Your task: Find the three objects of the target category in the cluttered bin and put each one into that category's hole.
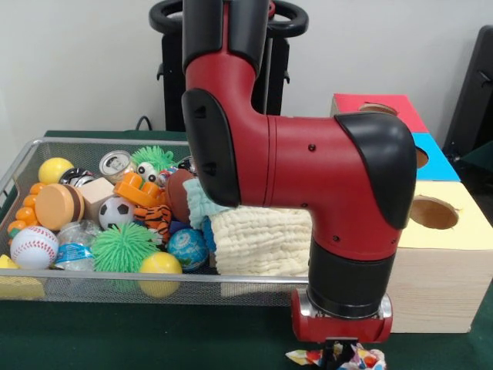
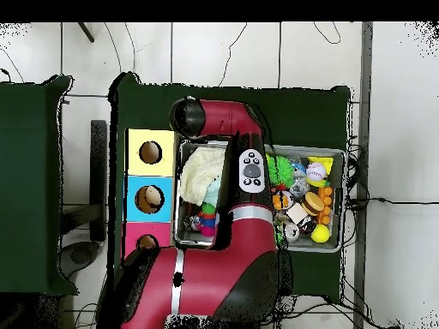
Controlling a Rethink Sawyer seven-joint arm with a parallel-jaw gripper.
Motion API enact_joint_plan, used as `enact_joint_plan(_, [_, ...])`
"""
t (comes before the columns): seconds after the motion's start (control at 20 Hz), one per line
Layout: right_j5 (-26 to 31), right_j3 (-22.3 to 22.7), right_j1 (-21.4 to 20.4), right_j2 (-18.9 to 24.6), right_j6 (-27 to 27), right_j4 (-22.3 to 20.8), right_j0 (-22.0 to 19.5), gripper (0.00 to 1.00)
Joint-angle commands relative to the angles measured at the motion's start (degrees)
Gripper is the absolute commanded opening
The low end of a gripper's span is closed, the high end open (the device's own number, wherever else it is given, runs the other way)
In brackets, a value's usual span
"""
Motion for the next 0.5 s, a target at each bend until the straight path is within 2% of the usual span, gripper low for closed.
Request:
enact_joint_plan(0.05, [7.14, 0.53, 1.61, 1.04, 4.46, 0.05, 0.12, 0.0])
enact_joint_plan(0.2, [7.51, 0.72, 0.67, 0.75, 4.67, 0.1, 0.27, 0.0])
enact_joint_plan(0.35, [6.46, 4.4, -2.85, 0.38, 4.27, -0.06, 0.15, 0.0])
enact_joint_plan(0.5, [7.17, 5.92, -5.0, -0.11, 4.29, -0.07, 0.42, 0.0])
